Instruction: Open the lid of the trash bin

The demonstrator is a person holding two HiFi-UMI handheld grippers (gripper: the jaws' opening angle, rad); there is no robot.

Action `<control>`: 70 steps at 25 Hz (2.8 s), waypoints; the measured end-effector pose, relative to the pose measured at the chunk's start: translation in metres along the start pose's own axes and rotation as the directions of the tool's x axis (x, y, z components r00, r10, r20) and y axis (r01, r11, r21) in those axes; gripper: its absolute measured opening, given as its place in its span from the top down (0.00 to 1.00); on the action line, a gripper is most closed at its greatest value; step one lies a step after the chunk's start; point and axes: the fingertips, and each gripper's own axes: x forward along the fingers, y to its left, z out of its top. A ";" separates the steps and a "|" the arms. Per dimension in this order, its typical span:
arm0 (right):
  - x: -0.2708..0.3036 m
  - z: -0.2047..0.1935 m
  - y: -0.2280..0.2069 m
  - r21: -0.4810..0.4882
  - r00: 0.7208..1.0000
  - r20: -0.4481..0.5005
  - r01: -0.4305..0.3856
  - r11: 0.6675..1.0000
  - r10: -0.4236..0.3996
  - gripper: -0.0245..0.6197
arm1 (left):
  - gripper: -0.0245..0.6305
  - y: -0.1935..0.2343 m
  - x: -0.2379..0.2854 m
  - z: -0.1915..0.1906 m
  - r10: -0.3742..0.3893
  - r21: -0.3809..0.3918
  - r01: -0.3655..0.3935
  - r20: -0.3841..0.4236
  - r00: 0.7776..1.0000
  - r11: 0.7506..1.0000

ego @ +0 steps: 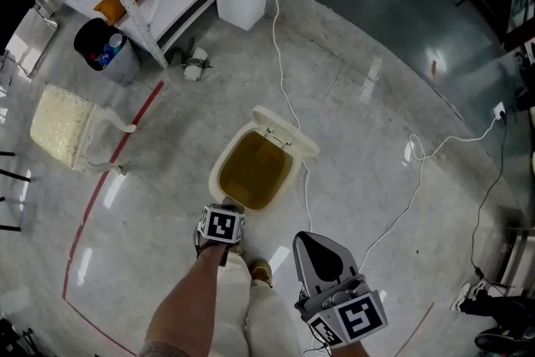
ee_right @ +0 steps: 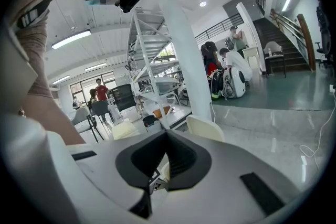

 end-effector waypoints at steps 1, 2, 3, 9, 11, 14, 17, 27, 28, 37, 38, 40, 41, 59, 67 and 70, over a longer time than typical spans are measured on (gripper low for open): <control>0.000 0.003 0.001 0.002 1.000 0.000 -0.001 1.000 0.001 0.92 | 0.97 -0.003 -0.002 0.001 -0.009 -0.005 0.009 -0.007 1.000 1.000; 0.000 0.005 0.002 0.005 1.000 0.000 -0.002 1.000 0.002 0.92 | 0.97 -0.004 -0.005 0.003 -0.017 -0.009 0.017 -0.007 1.000 1.000; 0.000 0.008 0.003 0.007 1.000 0.001 -0.004 1.000 0.004 0.92 | 0.97 -0.005 -0.008 0.005 -0.020 -0.013 0.020 -0.007 1.000 1.000; -0.011 0.030 0.014 -0.006 1.000 0.007 -0.018 1.000 0.018 0.92 | 0.97 -0.012 -0.049 0.018 -0.015 -0.027 0.015 -0.032 0.999 1.000; -0.024 0.039 0.018 -0.006 1.000 -0.005 -0.020 1.000 0.020 0.92 | 0.97 -0.021 -0.074 0.031 -0.020 -0.024 0.019 -0.017 1.000 1.000; -0.048 0.060 0.023 -0.012 1.000 0.000 -0.026 1.000 0.026 0.92 | 0.97 -0.034 -0.122 0.060 -0.014 -0.026 0.015 0.034 0.999 1.000; -0.071 0.084 0.033 -0.034 0.999 0.020 -0.047 0.998 0.048 0.92 | 0.97 -0.051 -0.177 0.093 -0.010 0.002 0.009 0.104 0.995 1.000; -0.112 0.120 0.050 -0.033 0.996 0.049 -0.072 0.997 0.074 0.92 | 0.97 -0.112 -0.351 0.180 -0.029 0.055 0.012 0.333 0.942 0.998; -0.116 0.122 0.053 -0.026 0.996 0.052 -0.073 0.997 0.074 0.92 | 0.97 -0.118 -0.370 0.185 -0.038 0.074 0.012 0.369 0.929 0.997; -0.139 0.155 0.094 -0.034 0.988 0.117 -0.101 0.994 0.105 0.92 | 0.97 -0.172 -0.534 0.188 -0.198 0.226 0.065 0.636 0.746 0.972; -0.141 0.157 0.098 -0.046 0.988 0.119 -0.096 0.994 0.101 0.92 | 0.97 -0.178 -0.548 0.183 -0.217 0.242 0.072 0.650 0.729 0.968; -0.141 0.161 0.104 -0.062 0.987 0.131 -0.090 0.994 0.098 0.92 | 0.97 -0.185 -0.572 0.171 -0.242 0.267 0.074 0.679 0.693 0.961; -0.141 0.164 0.107 -0.064 0.985 0.140 -0.089 0.994 0.098 0.92 | 0.97 -0.187 -0.583 0.166 -0.250 0.274 0.074 0.696 0.673 0.959; -0.198 0.246 0.129 -0.225 0.936 0.340 -0.014 0.974 0.091 0.92 | 0.97 -0.229 -0.636 0.101 -0.342 0.399 -0.076 0.856 0.387 0.914; -0.209 0.254 0.132 -0.232 0.908 0.407 0.002 0.973 0.096 0.92 | 0.97 -0.223 -0.629 0.089 -0.326 0.373 -0.057 0.866 0.380 0.926; -0.209 0.255 0.131 -0.230 0.906 0.414 0.010 0.973 0.088 0.92 | 0.97 -0.224 -0.626 0.088 -0.326 0.381 -0.059 0.854 0.406 0.923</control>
